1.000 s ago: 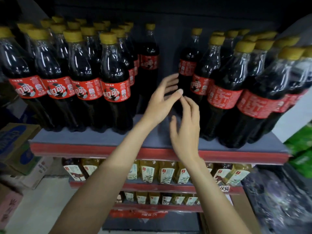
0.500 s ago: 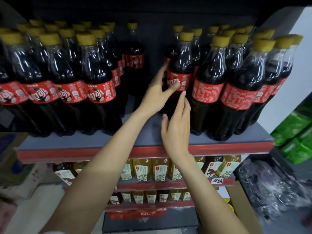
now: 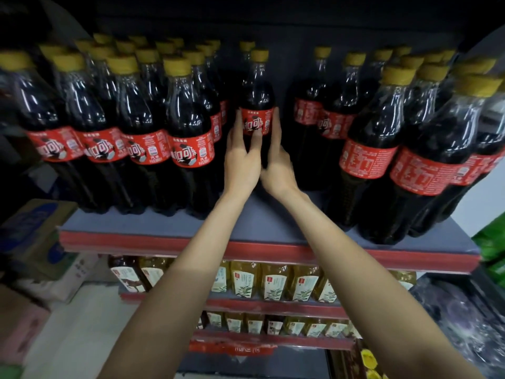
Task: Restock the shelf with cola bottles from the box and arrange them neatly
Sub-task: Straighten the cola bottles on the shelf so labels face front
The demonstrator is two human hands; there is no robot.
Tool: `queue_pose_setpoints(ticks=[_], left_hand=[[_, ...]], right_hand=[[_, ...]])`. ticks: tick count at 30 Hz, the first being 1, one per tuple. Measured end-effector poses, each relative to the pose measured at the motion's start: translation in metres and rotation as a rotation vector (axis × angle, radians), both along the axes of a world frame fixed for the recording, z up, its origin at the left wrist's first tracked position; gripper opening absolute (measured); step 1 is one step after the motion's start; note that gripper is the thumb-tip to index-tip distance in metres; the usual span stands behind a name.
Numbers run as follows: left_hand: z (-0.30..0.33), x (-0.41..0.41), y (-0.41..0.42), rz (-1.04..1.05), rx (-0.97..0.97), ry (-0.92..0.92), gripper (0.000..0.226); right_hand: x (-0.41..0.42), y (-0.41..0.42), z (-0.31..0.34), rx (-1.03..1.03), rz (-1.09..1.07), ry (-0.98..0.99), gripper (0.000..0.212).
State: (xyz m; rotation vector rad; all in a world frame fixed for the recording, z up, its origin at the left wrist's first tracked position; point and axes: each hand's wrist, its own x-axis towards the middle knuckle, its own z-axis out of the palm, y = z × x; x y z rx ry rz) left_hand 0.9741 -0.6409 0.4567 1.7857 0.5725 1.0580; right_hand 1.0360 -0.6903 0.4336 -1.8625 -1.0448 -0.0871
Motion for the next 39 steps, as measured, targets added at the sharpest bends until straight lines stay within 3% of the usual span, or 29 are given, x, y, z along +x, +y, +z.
queue_pose_setpoints(ticks=[6,11,16,20,25,29,34,39], left_hand=[[-0.009,-0.001,0.008,-0.048,-0.166,-0.017,0.049],[-0.002,0.001,0.004,-0.086,-0.177,0.035,0.054],[0.003,-0.007,-0.006,-0.096,-0.198,0.001,0.05],[0.004,-0.027,-0.023,-0.15,-0.147,-0.274,0.036],[0.008,-0.026,-0.045,-0.414,-0.169,-0.24,0.028],[0.012,-0.002,-0.068,-0.662,-0.267,0.001,0.028],[0.011,0.011,-0.085,-0.793,-0.39,0.149,0.048],[0.011,0.003,-0.083,-0.754,-0.299,0.174,0.048]], right_hand=[[0.012,0.018,0.008,-0.041,0.061,0.044,0.094],[0.014,0.02,0.01,-0.018,0.099,0.113,0.082],[0.01,0.007,0.017,-0.124,0.092,0.105,0.08],[-0.02,-0.049,0.018,0.074,-0.003,-0.077,0.051],[-0.066,-0.119,-0.003,0.353,-0.219,-0.215,0.027],[-0.065,-0.137,-0.027,0.346,-0.483,-0.281,0.039],[-0.07,-0.137,-0.026,0.305,-0.494,-0.203,0.064],[-0.068,-0.134,-0.026,0.255,-0.536,-0.187,0.07]])
